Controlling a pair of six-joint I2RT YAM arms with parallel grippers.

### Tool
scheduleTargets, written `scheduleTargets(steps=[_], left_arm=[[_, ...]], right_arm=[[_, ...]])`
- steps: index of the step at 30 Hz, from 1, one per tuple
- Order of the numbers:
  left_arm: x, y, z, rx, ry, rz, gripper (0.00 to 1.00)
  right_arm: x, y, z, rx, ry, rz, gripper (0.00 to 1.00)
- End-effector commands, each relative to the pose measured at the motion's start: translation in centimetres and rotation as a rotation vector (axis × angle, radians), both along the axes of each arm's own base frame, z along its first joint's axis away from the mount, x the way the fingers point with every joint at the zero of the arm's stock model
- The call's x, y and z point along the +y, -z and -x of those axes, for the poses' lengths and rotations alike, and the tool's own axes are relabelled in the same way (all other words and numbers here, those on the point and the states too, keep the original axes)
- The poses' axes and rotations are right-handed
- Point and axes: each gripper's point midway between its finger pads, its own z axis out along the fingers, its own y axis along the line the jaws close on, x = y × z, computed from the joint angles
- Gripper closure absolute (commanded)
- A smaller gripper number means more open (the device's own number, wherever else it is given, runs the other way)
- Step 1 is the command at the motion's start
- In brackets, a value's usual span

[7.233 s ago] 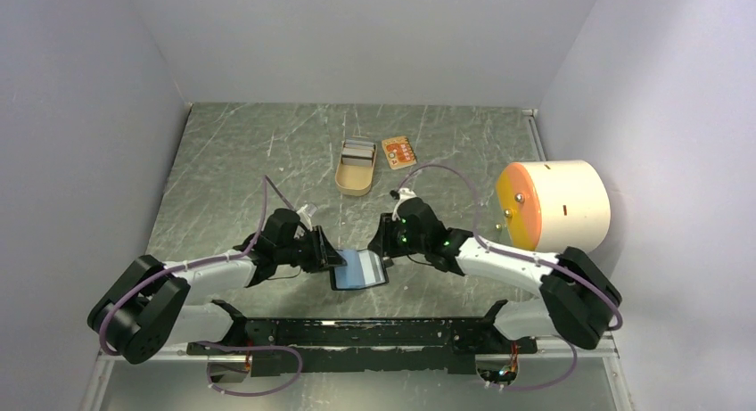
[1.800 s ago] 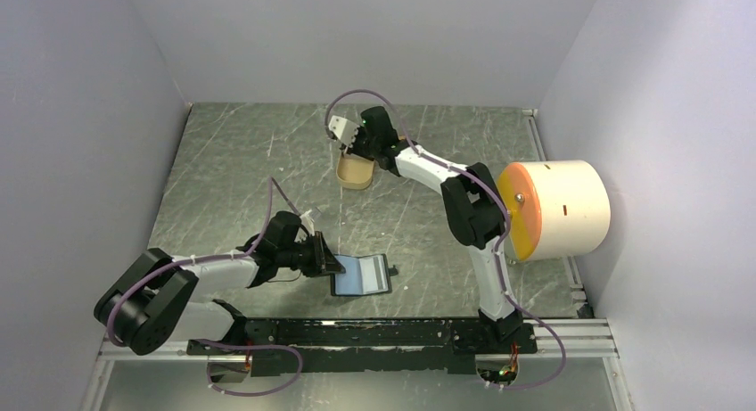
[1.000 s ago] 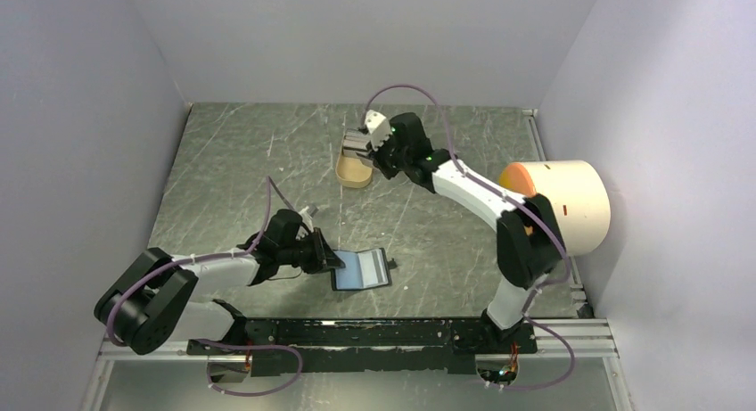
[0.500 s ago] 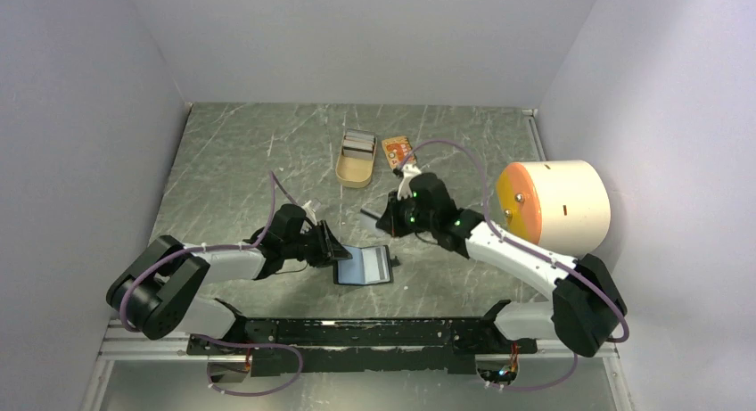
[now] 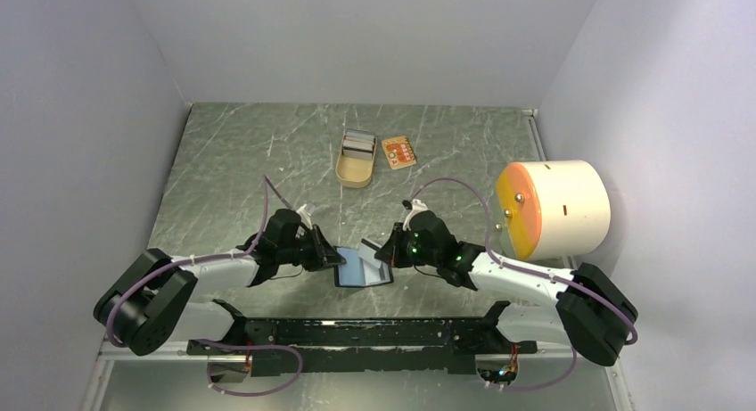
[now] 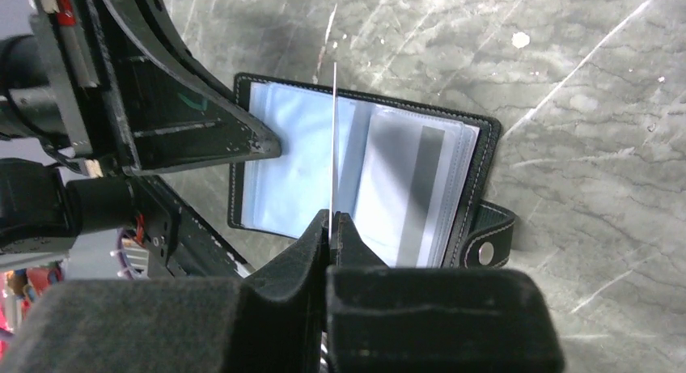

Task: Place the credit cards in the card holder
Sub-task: Insert the credit card into the card holder.

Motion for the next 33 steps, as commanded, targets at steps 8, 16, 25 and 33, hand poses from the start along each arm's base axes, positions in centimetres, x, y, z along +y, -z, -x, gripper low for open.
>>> scheduleTargets(steps=[8, 16, 25, 33], left_arm=[[0.2, 0.1, -1.1, 0.025, -0.089, -0.006, 0.91], [0.9, 0.9, -1.0, 0.041, -0.13, -0.015, 0.91], [0.8, 1.3, -0.2, 0.044, -0.094, -0.009, 0.86], [0.9, 0.6, -0.4, 0.019, -0.089, -0.016, 0.84]], right_arm=[[0.9, -0.7, -0.5, 0.004, 0.084, -0.156, 1.0], [-0.3, 0.9, -0.7, 0.016, 0.17, -0.174, 1.0], [0.3, 2.0, 0.4, 0.01, 0.037, -0.1, 0.76], [-0.5, 3.2, 1.7, -0.004, -0.1, 0.041, 0.64]])
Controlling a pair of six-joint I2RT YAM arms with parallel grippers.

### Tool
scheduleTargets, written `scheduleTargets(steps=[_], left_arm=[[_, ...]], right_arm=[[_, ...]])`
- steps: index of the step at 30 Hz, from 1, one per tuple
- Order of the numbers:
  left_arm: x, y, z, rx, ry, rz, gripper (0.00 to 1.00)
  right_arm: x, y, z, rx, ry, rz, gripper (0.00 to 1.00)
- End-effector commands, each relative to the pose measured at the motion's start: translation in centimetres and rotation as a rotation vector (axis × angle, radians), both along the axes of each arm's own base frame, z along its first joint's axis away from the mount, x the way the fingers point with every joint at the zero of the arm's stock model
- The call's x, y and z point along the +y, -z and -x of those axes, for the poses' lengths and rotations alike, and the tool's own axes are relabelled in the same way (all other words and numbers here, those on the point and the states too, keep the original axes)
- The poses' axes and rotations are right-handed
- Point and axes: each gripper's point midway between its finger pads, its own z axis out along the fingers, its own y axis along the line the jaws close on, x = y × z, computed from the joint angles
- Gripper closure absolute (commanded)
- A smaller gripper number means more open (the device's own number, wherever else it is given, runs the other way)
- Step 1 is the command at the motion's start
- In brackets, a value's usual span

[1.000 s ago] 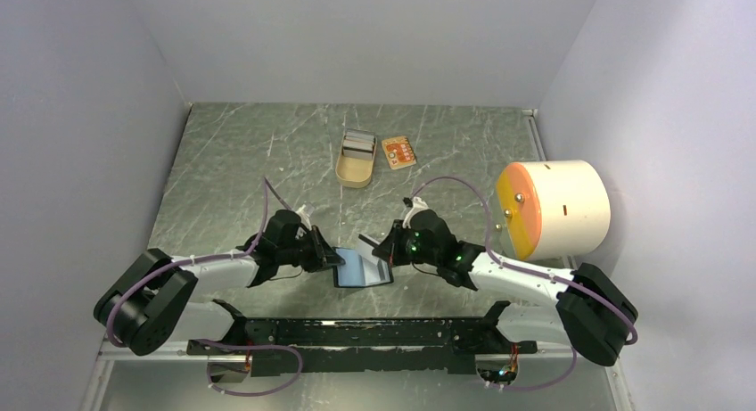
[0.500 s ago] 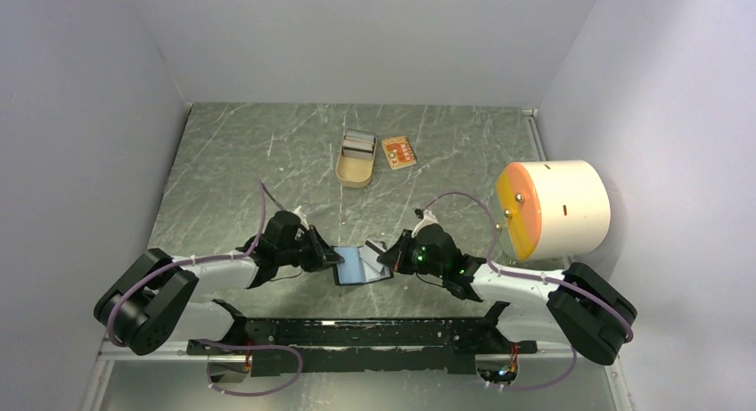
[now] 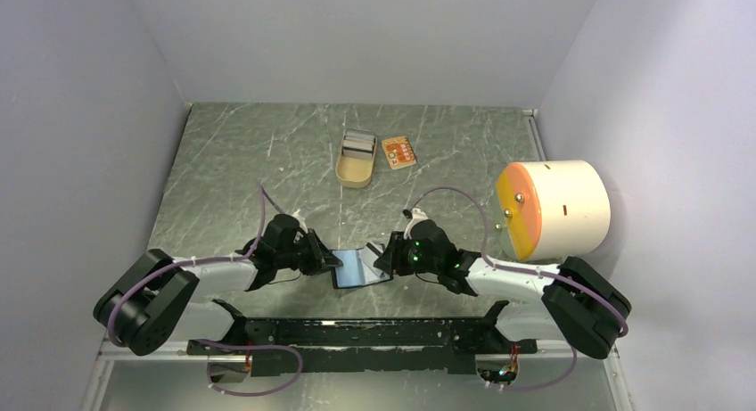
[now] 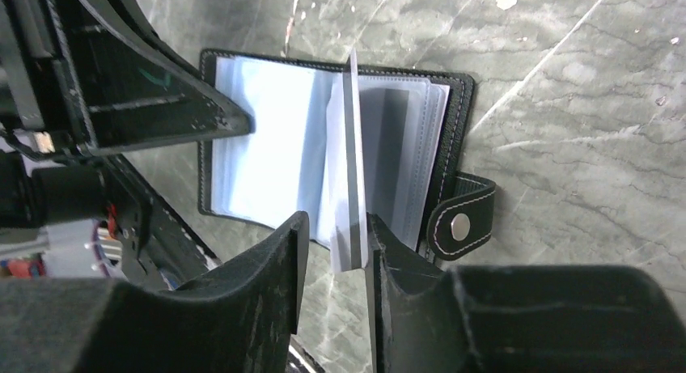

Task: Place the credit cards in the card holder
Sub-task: Insert the credit card into the card holder.

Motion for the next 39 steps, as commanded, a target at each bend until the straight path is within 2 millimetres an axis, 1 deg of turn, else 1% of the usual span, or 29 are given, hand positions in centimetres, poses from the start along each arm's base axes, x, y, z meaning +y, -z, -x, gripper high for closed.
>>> scheduleTargets(steps=[1, 4, 6, 11, 15, 18, 20, 26, 27, 29, 33, 36, 39], left_arm=[[-0.2, -1.1, -0.7, -0.047, 0.01, -0.003, 0.84], [-0.2, -1.3, -1.0, -0.054, 0.013, -0.013, 0.84], [-0.4, -1.4, -1.0, -0.055, 0.022, -0.013, 0.84], [-0.1, -0.9, -0.7, -0.045, 0.021, -0.028, 0.82], [-0.2, -0.6, -0.7, -0.043, 0.031, -0.03, 0.83], [-0.3, -0.4, -0.8, -0.04, 0.042, -0.041, 0.83], [-0.3, -0.4, -0.7, -0.04, 0.041, -0.033, 0.83], [-0.3, -0.3, -0.6, -0.041, 0.048, -0.03, 0.82], [-0.3, -0.2, -0.5, -0.04, 0.049, -0.035, 0.81], [-0.1, -0.2, -0.5, -0.041, 0.052, -0.044, 0.78], [0.3, -0.2, -0.4, -0.058, 0.065, -0.074, 0.7], [0.3, -0.3, -0.4, -0.071, 0.07, -0.077, 0.66], [0.4, -0.2, -0.1, -0.061, 0.07, -0.071, 0.63]], right_arm=[[0.0, 0.3, 1.1, -0.021, -0.119, 0.065, 0.64], [0.4, 0.6, 1.2, -0.014, -0.155, 0.074, 0.64], [0.8, 0.5, 1.3, -0.008, -0.168, 0.065, 0.66], [1.4, 0.2, 1.8, 0.004, -0.19, 0.013, 0.68], [0.9, 0.8, 2.1, 0.012, -0.2, 0.043, 0.61], [0.6, 0.9, 2.0, -0.002, -0.197, 0.061, 0.6], [0.7, 0.9, 1.9, -0.006, -0.198, 0.055, 0.64], [1.4, 1.2, 2.1, 0.001, -0.219, 0.02, 0.88], [1.5, 1.1, 2.2, 0.003, -0.223, 0.011, 0.92], [1.7, 0.9, 2.4, 0.02, -0.217, -0.021, 0.97], [2.4, -0.8, 2.3, 0.03, -0.182, -0.139, 0.98], [2.6, -0.7, 2.1, 0.05, -0.152, -0.161, 0.98], [2.3, 0.0, 2.0, 0.105, -0.102, -0.185, 0.98]])
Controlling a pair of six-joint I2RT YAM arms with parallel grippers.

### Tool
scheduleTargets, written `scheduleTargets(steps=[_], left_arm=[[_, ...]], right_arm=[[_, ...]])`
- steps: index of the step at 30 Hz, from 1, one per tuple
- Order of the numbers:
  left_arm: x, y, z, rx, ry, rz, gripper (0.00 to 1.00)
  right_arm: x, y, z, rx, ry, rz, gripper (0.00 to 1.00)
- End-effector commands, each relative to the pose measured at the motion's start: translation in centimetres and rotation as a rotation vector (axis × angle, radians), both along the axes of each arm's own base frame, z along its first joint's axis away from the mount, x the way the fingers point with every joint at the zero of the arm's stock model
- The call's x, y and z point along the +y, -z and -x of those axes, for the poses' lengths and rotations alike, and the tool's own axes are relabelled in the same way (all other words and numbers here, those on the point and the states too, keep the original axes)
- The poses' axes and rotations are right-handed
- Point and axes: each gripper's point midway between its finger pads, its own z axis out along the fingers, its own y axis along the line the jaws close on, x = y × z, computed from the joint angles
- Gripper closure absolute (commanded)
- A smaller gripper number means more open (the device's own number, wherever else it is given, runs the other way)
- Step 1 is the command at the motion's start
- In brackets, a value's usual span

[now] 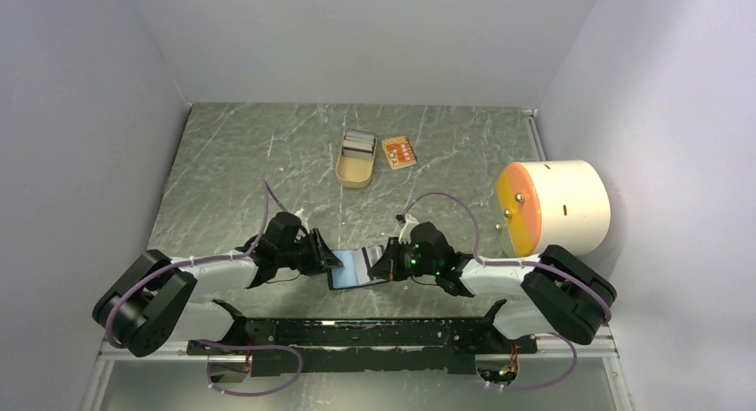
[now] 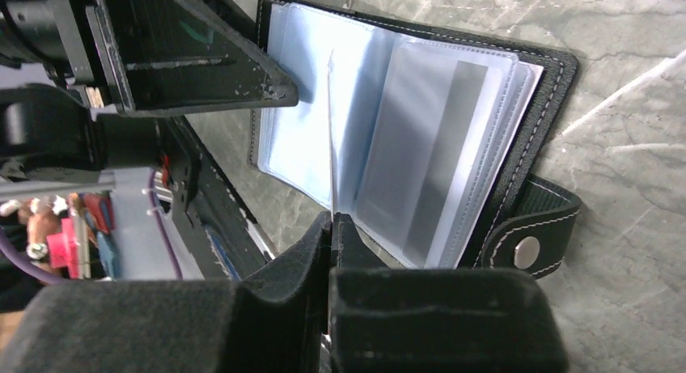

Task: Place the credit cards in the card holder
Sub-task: Insert the credit card into the card holder.

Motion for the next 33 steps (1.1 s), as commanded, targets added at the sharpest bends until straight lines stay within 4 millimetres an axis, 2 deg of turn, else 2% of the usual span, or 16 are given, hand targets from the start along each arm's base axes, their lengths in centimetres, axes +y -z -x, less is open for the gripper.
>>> scheduleTargets(steps=[1, 5, 9, 13, 18, 26, 31, 33], left_arm=[[0.0, -0.5, -0.3, -0.033, 0.008, 0.001, 0.63], [0.2, -0.3, -0.1, -0.027, -0.002, -0.004, 0.62], [0.3, -0.3, -0.1, -0.023, -0.013, -0.004, 0.66], [0.3, -0.4, -0.1, -0.024, -0.018, 0.006, 0.74], [0.0, -0.4, -0.1, -0.024, -0.01, 0.02, 0.74], [-0.1, 0.1, 0.1, -0.009, -0.007, 0.023, 0.76], [-0.3, 0.2, 0.1, -0.001, -0.002, 0.035, 0.82], [-0.4, 0.2, 0.1, 0.0, 0.0, 0.041, 0.82]], right_arm=[[0.2, -0.4, -0.5, 0.071, 0.078, -0.087, 0.98], [-0.1, -0.1, -0.7, 0.106, 0.12, -0.105, 0.98], [-0.4, 0.2, -0.9, 0.116, 0.147, -0.109, 0.98], [0.0, 0.2, -0.9, 0.139, 0.137, -0.128, 0.98], [0.3, 0.8, -0.8, 0.178, 0.152, -0.15, 0.98], [0.7, 1.4, -0.2, 0.229, 0.142, -0.202, 0.98], [0.8, 1.7, 0.4, 0.248, 0.123, -0.225, 0.98], [0.9, 1.6, 0.6, 0.259, 0.117, -0.24, 0.98]])
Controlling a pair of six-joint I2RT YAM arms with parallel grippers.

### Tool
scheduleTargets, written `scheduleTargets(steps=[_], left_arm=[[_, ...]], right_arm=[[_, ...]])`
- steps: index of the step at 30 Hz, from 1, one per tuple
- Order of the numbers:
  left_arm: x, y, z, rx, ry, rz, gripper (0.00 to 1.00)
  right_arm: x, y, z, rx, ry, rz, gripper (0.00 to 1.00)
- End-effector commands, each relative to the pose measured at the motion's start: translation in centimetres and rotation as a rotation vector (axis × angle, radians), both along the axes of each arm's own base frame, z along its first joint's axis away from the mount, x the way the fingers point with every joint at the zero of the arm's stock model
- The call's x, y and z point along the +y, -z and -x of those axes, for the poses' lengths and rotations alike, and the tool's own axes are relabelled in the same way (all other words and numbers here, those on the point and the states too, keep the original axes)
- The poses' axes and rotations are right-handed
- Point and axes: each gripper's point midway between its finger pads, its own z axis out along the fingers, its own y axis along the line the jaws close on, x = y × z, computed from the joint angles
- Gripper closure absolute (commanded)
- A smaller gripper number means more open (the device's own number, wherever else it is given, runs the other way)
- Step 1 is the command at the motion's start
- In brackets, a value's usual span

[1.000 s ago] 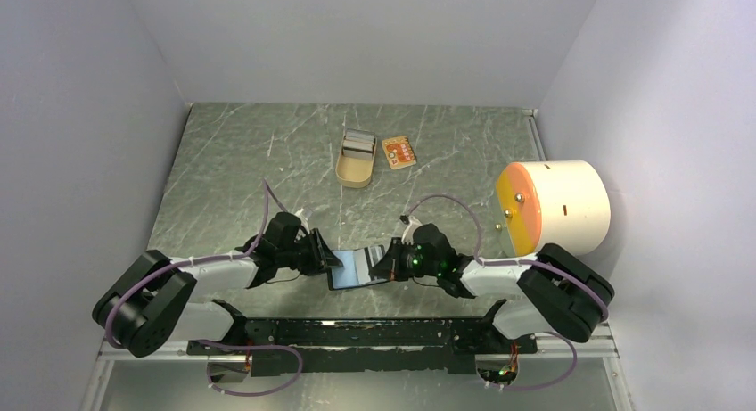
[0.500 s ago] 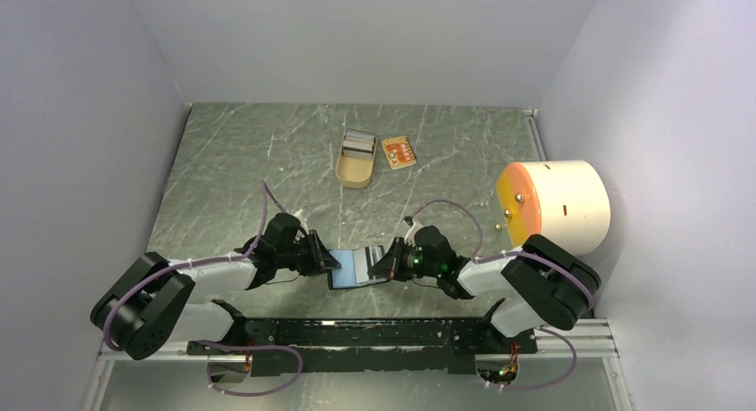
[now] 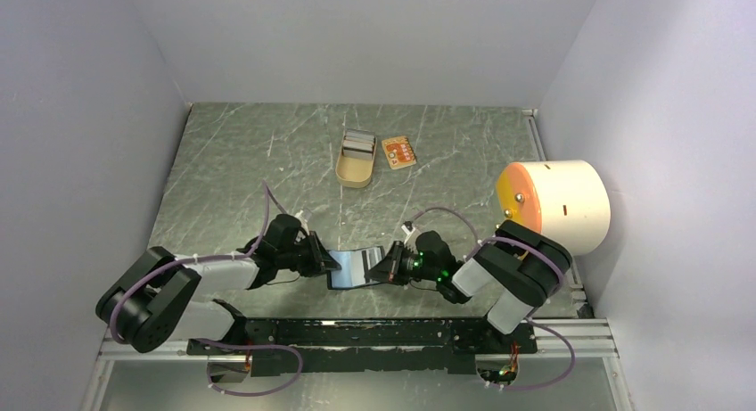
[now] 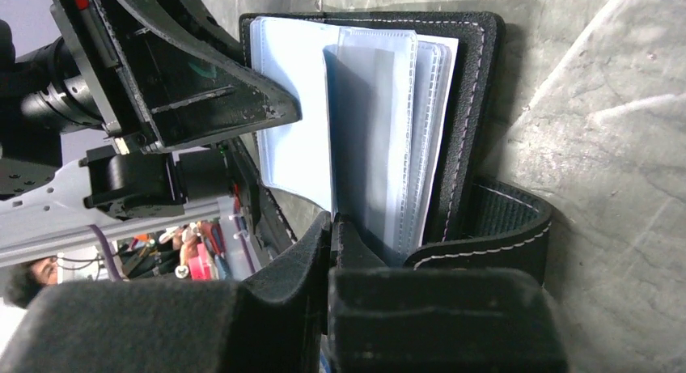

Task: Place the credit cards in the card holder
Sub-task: Insert the credit card into the card holder.

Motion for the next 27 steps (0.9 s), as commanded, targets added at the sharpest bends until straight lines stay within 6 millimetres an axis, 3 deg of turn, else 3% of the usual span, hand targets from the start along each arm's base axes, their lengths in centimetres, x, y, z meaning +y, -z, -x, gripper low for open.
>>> scheduleTargets(steps=[1, 7, 10, 12, 17, 27], left_arm=[[-0.6, -0.5, -0.2, -0.02, 0.015, 0.042, 0.79], [-0.8, -0.8, 0.0, -0.015, 0.018, 0.063, 0.65], [-0.8, -1.1, 0.2, -0.017, 0.015, 0.076, 0.62], [-0.8, -1.4, 0.1, -0.028, 0.003, 0.091, 0.64], [-1.4, -2.0, 0.3, -0.031, 0.016, 0.145, 0.69], [-1.1, -1.6, 0.6, -0.03, 0.022, 0.127, 0.71]], right_arm=[[0.1, -0.3, 0.6, 0.015, -0.017, -0.055, 0.98], [0.4, -0.3, 0.9, 0.036, -0.022, -0.095, 0.98], [0.4, -0.1, 0.8, 0.035, -0.022, -0.091, 0.91], [0.4, 0.1, 0.5, 0.033, -0.011, -0.072, 0.9], [0.6, 0.3, -0.4, 0.018, 0.013, -0.054, 1.0], [-0.2, 0.8, -0.9, 0.032, 0.05, -0.075, 1.0]])
